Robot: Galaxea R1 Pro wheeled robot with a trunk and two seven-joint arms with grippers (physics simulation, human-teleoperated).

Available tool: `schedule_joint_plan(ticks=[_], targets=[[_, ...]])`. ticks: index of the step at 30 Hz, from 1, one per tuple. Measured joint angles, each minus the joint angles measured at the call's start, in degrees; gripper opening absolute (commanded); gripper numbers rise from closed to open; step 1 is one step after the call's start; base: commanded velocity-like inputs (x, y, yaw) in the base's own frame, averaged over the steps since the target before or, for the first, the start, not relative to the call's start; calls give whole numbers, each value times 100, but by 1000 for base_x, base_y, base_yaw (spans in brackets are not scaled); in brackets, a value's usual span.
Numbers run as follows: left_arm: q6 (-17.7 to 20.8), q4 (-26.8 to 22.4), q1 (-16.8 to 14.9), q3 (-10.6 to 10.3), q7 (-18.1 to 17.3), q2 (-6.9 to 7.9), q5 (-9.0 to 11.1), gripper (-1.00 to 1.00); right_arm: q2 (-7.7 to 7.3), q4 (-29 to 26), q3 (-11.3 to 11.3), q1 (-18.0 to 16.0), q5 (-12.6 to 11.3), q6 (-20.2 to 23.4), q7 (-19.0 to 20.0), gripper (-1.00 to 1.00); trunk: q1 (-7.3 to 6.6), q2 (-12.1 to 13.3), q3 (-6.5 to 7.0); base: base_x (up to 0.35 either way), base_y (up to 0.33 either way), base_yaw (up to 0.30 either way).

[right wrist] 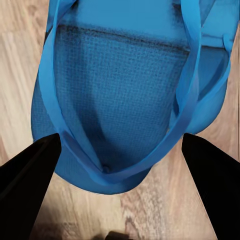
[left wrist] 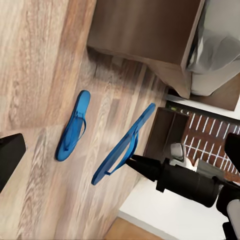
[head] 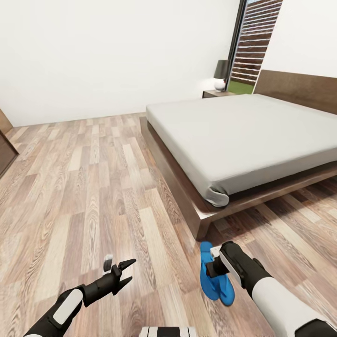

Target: In the bedroom, move the book from the bed onto either nightstand, and place the two sandals side by side next to the bed.

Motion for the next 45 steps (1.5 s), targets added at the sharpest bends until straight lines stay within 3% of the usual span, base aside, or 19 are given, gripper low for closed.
schedule_joint_plan(ticks=[7,22,45], targets=[[6,-1,0,2,0,0,-1,100,6,4,1,-160,0,1,-6,-100,18,-9,-155,0,0,0],[16,-20,0,1,-6,21,4,100,211,244,-6,-493,-36,-2,-350,-100,57,-30,-488,0,0,0],[273,-292,0,-7,-176,42,-21,100,256,569,-25,-644,-23,-326,-359,-100,116,-60,-998,0,0,0]])
